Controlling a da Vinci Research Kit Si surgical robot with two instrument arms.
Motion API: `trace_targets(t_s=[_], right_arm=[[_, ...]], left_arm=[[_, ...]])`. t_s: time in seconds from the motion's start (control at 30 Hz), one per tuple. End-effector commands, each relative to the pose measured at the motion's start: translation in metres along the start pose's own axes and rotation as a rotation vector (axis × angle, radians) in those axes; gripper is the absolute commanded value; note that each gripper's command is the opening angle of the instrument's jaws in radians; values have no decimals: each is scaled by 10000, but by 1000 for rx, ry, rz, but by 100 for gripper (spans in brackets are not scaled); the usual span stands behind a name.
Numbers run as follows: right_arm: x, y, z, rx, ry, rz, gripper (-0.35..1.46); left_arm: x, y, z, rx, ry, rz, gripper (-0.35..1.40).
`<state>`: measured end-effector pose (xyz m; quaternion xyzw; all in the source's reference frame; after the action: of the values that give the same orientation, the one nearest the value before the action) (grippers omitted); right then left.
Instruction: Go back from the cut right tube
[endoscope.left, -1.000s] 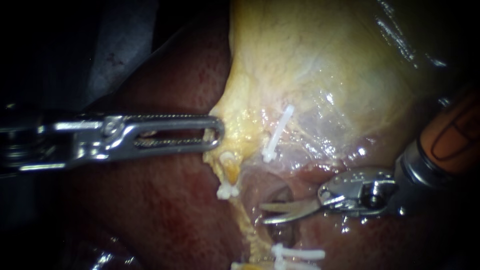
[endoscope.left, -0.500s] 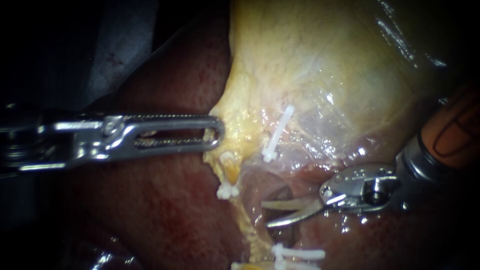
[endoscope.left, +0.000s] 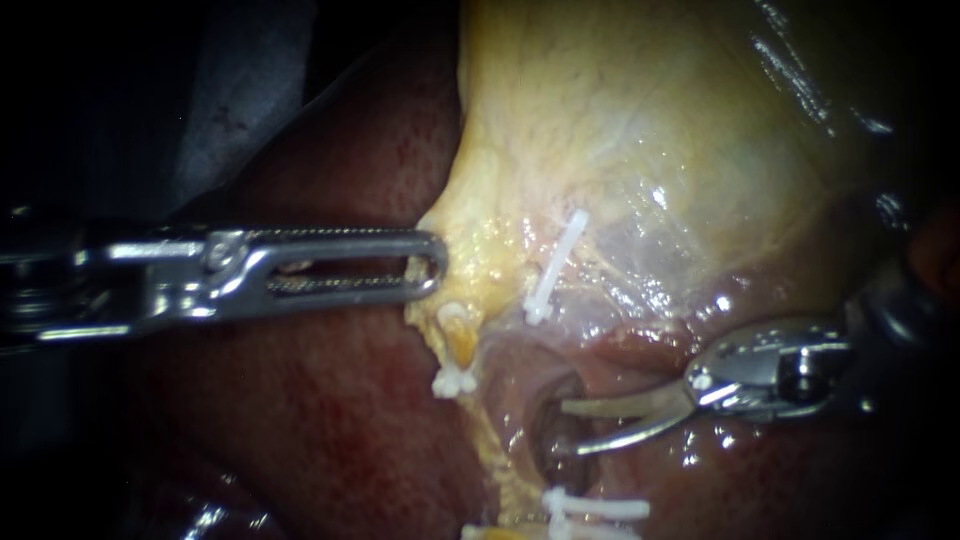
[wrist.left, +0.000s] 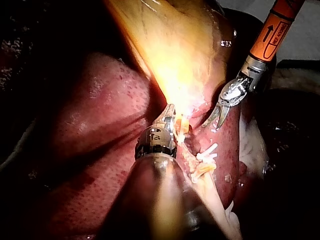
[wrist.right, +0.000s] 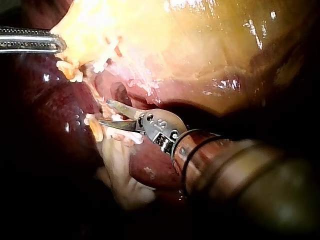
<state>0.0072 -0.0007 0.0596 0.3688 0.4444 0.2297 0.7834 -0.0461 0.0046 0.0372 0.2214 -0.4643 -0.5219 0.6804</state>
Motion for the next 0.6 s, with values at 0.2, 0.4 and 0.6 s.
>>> trace_targets(t_s=[0.2,0.4,0.6], right_arm=[[11,1,-25,-24,19,-17,39],[25,5,-47,-53,48,-55,37],[38,8,-66,-77,78,-89,39]], left_arm=[[1,0,1,0,0,0,-35],[1,0,1,0,-1,1,-35],[1,0,1,-1,-1,1,-35]])
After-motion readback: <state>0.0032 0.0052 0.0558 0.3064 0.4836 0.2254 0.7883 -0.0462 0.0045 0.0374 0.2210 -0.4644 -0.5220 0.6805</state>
